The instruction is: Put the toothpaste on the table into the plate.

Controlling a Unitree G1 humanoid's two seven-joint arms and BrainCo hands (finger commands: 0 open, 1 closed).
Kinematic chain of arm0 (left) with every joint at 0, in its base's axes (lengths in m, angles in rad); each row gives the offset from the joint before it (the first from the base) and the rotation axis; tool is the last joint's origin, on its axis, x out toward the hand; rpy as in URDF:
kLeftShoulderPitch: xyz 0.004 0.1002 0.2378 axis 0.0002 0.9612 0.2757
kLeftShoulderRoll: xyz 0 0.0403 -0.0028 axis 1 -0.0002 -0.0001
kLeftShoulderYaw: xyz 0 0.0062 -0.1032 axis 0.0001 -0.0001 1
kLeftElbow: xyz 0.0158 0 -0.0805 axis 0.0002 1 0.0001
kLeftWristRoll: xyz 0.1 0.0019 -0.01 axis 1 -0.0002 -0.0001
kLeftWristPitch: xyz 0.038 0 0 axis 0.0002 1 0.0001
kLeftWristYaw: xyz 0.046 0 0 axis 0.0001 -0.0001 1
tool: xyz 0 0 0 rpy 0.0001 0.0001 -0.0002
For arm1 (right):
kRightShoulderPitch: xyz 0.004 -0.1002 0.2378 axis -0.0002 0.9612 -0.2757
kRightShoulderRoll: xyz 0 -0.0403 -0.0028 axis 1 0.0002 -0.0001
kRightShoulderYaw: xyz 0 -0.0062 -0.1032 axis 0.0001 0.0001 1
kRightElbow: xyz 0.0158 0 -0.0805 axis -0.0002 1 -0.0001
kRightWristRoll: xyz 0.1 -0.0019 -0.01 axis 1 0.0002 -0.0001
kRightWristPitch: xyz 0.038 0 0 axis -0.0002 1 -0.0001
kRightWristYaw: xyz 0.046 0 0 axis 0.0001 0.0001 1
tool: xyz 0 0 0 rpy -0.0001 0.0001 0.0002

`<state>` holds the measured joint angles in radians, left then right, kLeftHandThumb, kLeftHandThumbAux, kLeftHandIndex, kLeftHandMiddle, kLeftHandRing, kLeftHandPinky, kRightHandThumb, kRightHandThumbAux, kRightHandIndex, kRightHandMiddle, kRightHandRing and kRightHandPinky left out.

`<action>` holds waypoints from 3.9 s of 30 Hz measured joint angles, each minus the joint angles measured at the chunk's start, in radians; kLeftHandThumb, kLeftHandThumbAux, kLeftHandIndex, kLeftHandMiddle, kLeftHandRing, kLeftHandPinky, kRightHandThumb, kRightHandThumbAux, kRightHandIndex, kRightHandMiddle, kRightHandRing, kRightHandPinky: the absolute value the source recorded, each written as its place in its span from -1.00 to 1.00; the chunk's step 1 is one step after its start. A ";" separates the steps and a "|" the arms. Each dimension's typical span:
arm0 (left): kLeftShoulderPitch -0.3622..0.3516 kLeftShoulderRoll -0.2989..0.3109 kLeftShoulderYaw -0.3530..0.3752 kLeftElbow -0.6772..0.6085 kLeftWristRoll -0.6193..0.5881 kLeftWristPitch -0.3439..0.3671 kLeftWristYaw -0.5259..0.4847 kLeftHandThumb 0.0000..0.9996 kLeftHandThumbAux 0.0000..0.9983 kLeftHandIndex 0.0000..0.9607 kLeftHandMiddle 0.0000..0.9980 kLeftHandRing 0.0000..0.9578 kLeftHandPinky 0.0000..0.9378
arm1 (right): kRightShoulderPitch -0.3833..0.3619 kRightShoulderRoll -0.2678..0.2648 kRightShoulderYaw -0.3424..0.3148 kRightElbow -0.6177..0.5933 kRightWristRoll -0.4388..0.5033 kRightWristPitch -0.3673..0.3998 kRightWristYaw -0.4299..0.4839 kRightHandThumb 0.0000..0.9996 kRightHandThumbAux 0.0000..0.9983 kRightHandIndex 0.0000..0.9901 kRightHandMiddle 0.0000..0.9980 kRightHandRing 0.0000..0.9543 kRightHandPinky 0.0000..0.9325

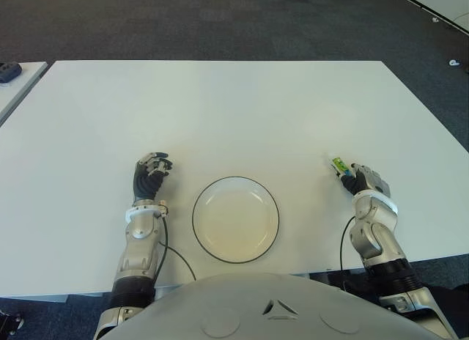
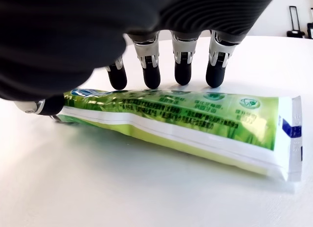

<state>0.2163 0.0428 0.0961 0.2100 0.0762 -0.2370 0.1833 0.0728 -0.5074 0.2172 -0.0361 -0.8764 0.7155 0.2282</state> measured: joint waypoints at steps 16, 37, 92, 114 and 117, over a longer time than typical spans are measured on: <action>0.000 0.000 0.003 0.000 -0.003 -0.003 0.000 0.41 0.44 -0.11 0.05 0.09 0.07 | -0.018 -0.031 0.032 0.037 0.000 -0.017 0.034 0.11 -0.70 -1.00 -1.00 -1.00 -1.00; 0.002 -0.003 0.003 0.000 -0.004 -0.002 0.000 0.41 0.44 -0.11 0.04 0.08 0.08 | -0.201 -0.035 0.117 0.320 -0.003 -0.086 0.004 0.02 -0.72 -1.00 -1.00 -1.00 -1.00; -0.001 -0.003 0.014 0.014 -0.007 -0.019 0.000 0.41 0.44 -0.11 0.06 0.11 0.09 | -0.238 0.117 0.013 0.368 0.039 0.028 -0.222 0.38 0.18 -0.16 0.01 -0.01 0.09; -0.004 -0.001 0.015 0.014 -0.008 -0.009 0.000 0.41 0.44 -0.11 0.07 0.08 0.06 | -0.203 0.162 -0.040 0.288 0.050 0.032 -0.325 0.42 0.40 -0.11 0.63 0.73 0.84; -0.004 -0.001 0.015 0.014 -0.008 -0.009 0.000 0.41 0.44 -0.11 0.06 0.08 0.06 | -0.194 0.162 -0.043 0.267 0.057 0.031 -0.325 0.42 0.41 -0.11 0.61 0.71 0.82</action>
<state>0.2126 0.0422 0.1114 0.2243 0.0678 -0.2461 0.1834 -0.1210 -0.3456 0.1745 0.2309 -0.8190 0.7466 -0.0964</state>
